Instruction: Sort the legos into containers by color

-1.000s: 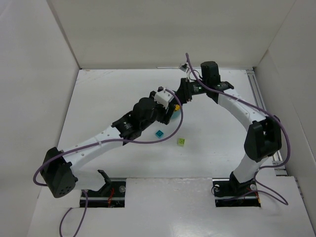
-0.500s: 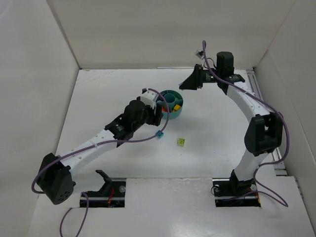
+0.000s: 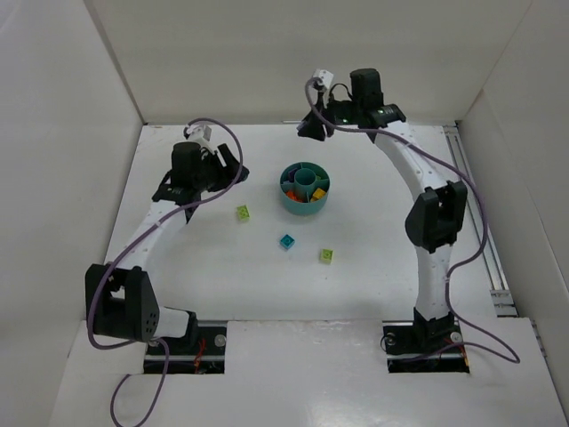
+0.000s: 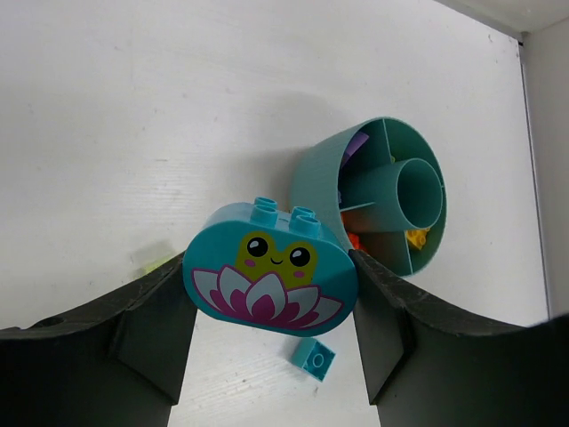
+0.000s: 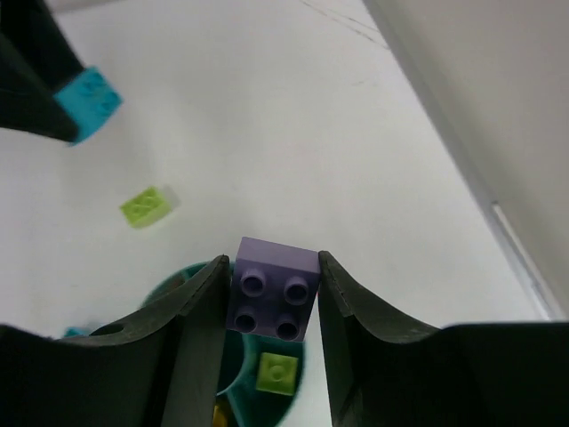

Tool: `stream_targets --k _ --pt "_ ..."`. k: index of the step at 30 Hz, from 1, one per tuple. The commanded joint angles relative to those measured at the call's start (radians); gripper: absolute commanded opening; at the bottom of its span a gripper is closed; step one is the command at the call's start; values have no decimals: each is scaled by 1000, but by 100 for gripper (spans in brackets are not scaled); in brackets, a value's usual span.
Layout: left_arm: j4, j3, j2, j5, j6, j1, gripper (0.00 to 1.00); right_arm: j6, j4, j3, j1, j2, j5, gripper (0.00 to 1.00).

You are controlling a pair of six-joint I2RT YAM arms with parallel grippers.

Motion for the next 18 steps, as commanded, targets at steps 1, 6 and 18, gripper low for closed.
stream_targets --k 1,6,18 --pt "-9 38 -8 102 -52 -7 1 -296 -247 174 90 69 278 16" --pt "-19 38 -17 62 -52 -7 1 -318 -186 115 131 79 411 17" --pt "-10 29 -17 62 -34 -7 1 -508 -208 7 196 133 436 22"
